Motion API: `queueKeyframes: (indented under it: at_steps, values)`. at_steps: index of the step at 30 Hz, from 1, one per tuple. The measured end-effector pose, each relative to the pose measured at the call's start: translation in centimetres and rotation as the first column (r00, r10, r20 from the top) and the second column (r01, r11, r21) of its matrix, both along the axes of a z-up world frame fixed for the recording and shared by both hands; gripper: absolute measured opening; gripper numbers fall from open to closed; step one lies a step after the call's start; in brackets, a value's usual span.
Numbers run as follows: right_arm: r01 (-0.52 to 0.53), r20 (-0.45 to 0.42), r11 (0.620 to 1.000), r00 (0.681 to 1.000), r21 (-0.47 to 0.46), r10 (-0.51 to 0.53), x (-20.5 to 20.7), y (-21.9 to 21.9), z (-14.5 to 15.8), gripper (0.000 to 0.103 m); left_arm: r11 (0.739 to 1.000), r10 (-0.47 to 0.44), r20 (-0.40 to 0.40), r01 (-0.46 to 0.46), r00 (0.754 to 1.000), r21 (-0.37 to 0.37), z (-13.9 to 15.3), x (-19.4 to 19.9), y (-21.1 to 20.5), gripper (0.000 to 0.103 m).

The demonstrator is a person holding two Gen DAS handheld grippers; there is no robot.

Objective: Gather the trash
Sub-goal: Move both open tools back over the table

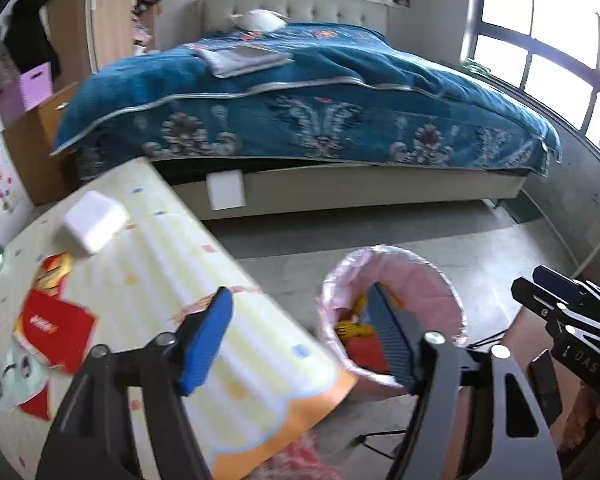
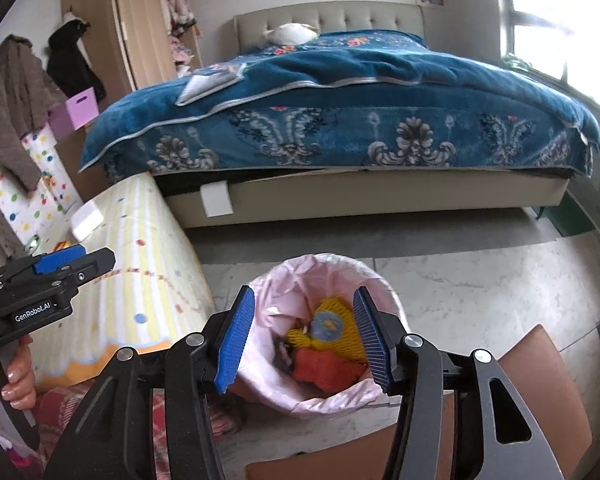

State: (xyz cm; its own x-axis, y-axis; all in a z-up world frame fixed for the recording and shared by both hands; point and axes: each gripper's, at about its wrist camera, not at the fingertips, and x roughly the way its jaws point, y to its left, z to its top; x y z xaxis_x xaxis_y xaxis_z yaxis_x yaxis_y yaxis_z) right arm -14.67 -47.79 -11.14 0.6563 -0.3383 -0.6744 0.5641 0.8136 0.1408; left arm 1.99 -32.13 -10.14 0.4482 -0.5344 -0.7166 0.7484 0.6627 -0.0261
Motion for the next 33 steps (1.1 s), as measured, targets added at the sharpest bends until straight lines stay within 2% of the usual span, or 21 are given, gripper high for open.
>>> queueKeyframes:
  at_steps: [8, 15, 20, 26, 29, 33]
  values:
    - [-0.122, 0.005, 0.992, 0.993, -0.036, 0.122, 2.2, 5.9, 1.7, 0.053, 0.991, 0.135, 0.017, -0.134, 0.991, -0.023, 0.9, 1.1, 8.0, 0.073]
    - [-0.251, -0.009, 0.966, 0.968, -0.060, 0.251, 4.9, 11.5, 2.2, 0.053, 0.958, 0.286, 0.013, -0.286, 0.958, -0.025, 1.0, 2.3, 15.9, 0.075]
    - [-0.354, -0.022, 0.933, 0.935, -0.058, 0.354, 7.6, 15.4, 2.2, 0.053, 0.907, 0.420, 0.000, -0.420, 0.907, -0.019, 0.6, 3.8, 21.6, 0.079]
    - [-0.455, -0.021, 0.888, 0.891, -0.066, 0.454, 11.2, 19.3, 1.9, 0.053, 0.844, 0.537, -0.009, -0.537, 0.844, 0.002, -0.4, 5.0, 27.1, 0.082]
    - [-0.500, -0.026, 0.863, 0.866, -0.069, 0.499, 13.2, 20.9, 1.5, 0.059, 0.815, 0.579, -0.016, -0.579, 0.815, 0.015, -0.8, 5.8, 29.1, 0.082]
    - [-0.561, -0.037, 0.826, 0.828, -0.062, 0.559, 16.0, 22.7, 0.8, 0.063, 0.787, 0.617, -0.010, -0.617, 0.787, 0.031, -1.1, 7.0, 30.6, 0.083]
